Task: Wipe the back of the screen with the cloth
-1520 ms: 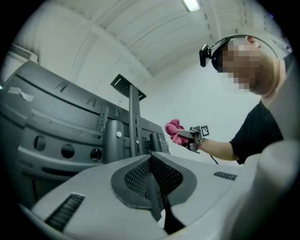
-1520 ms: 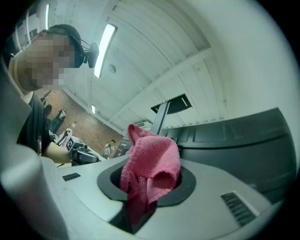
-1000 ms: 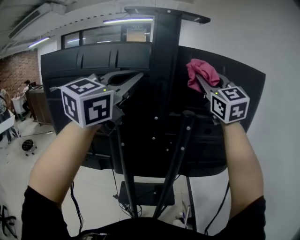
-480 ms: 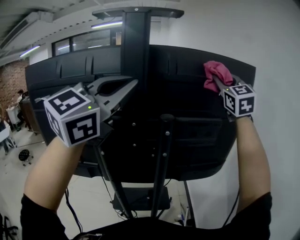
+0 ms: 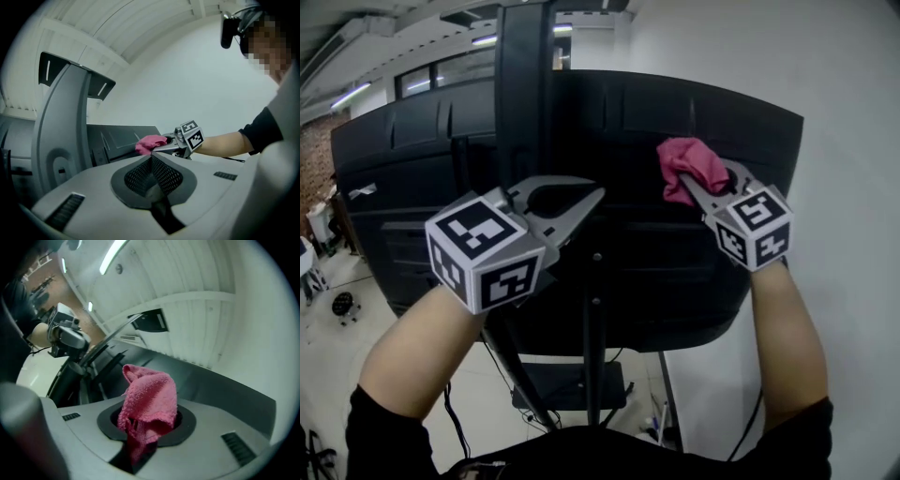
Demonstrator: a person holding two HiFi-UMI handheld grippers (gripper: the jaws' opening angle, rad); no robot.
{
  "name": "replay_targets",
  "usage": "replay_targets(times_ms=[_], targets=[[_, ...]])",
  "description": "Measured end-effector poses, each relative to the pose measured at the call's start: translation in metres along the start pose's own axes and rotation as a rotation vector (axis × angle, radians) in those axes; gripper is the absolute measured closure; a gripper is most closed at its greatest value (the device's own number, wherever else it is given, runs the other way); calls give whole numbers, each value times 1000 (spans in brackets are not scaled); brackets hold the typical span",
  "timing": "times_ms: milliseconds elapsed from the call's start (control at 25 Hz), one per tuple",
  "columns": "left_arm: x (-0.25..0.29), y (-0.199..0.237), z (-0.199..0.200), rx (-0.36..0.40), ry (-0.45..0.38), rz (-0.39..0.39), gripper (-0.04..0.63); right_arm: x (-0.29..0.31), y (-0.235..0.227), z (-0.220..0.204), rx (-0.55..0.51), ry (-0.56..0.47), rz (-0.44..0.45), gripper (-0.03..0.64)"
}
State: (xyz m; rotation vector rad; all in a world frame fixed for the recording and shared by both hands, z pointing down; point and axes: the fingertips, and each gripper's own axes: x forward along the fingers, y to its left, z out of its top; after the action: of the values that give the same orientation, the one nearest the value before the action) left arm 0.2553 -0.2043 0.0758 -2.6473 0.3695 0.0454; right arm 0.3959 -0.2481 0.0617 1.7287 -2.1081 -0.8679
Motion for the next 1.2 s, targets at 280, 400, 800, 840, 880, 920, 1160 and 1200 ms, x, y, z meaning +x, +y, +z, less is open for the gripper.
replay_targets(times_ms=[280, 400, 800, 840, 880, 920, 1160, 1200], targets=[[-7, -14, -9, 3, -4, -56, 598, 56, 66, -4, -151, 202, 89, 505], [-12, -22, -10, -2, -14, -86, 598, 31, 22, -39, -93, 275, 18, 505], [11, -60, -25, -56, 5, -100, 598, -93, -118, -149, 131, 312, -230, 505], [15, -72, -27, -65, 6, -113, 598, -92, -96, -149, 121, 283, -176, 505], [18, -84, -30, -70, 7, -124, 598, -89, -72, -152, 121, 262, -118, 505], [22, -96, -34, -67, 8, -129, 598, -86, -48, -160, 134, 249, -63, 505], [50, -148, -71, -63, 32, -122, 598, -57, 27, -205, 193, 212, 82, 505], [54, -153, -77, -82, 34, -114, 598, -56, 26, -207, 190, 205, 79, 505]])
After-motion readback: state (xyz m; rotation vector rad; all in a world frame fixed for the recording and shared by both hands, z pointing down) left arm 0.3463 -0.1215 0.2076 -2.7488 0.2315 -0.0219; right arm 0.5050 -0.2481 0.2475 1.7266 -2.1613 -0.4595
